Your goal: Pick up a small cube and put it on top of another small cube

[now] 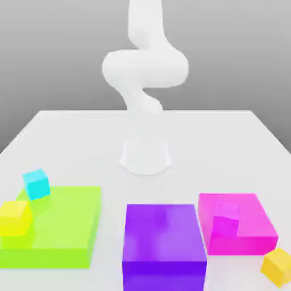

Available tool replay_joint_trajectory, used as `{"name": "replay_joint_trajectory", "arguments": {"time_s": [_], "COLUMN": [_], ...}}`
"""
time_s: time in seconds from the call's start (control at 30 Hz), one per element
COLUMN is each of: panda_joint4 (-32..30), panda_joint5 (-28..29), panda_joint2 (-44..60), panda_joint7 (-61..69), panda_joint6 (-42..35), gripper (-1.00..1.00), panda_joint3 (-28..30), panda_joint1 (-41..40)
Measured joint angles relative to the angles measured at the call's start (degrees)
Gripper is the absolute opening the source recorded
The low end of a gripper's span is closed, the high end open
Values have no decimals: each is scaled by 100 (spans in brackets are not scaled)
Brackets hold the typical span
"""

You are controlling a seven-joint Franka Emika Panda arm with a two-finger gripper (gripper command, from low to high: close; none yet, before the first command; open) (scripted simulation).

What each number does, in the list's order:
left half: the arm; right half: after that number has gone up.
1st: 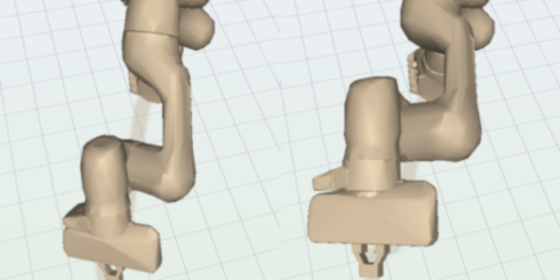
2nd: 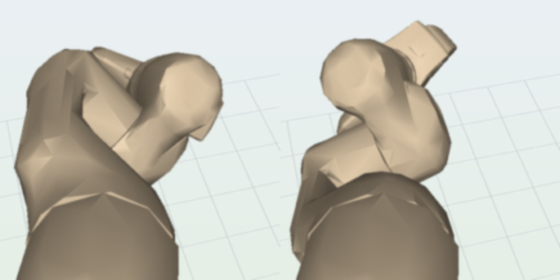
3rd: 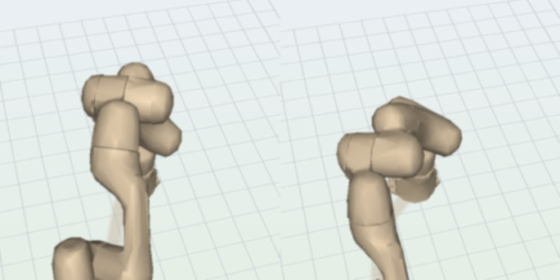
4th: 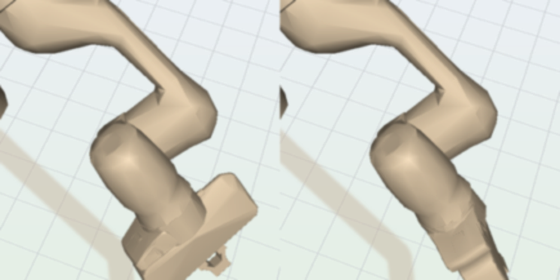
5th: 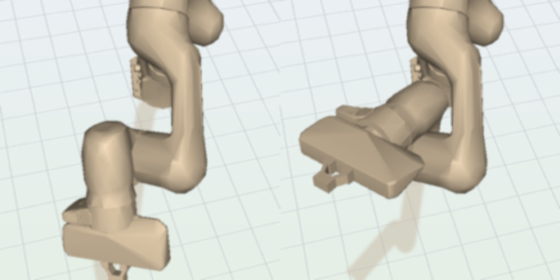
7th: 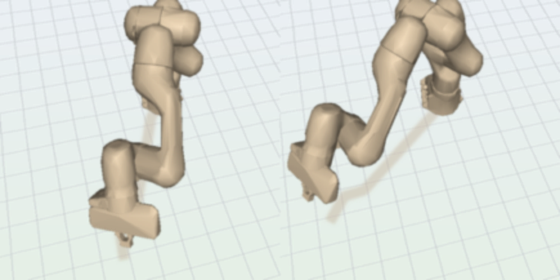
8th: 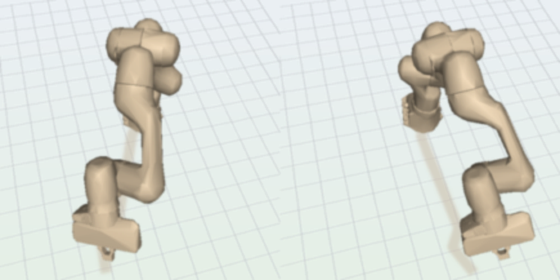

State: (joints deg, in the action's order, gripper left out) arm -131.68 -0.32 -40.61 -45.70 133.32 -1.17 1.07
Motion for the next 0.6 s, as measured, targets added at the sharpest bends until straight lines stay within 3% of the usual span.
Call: {"name": "replay_joint_trajectory", "arguments": {"time_s": [0.6], "panda_joint4": [77], "panda_joint5": [316], "panda_joint2": [3771], "panda_joint7": [-293], "panda_joint6": [1105], "gripper": [0], "panda_joint3": [-1051], "panda_joint1": [795]}}
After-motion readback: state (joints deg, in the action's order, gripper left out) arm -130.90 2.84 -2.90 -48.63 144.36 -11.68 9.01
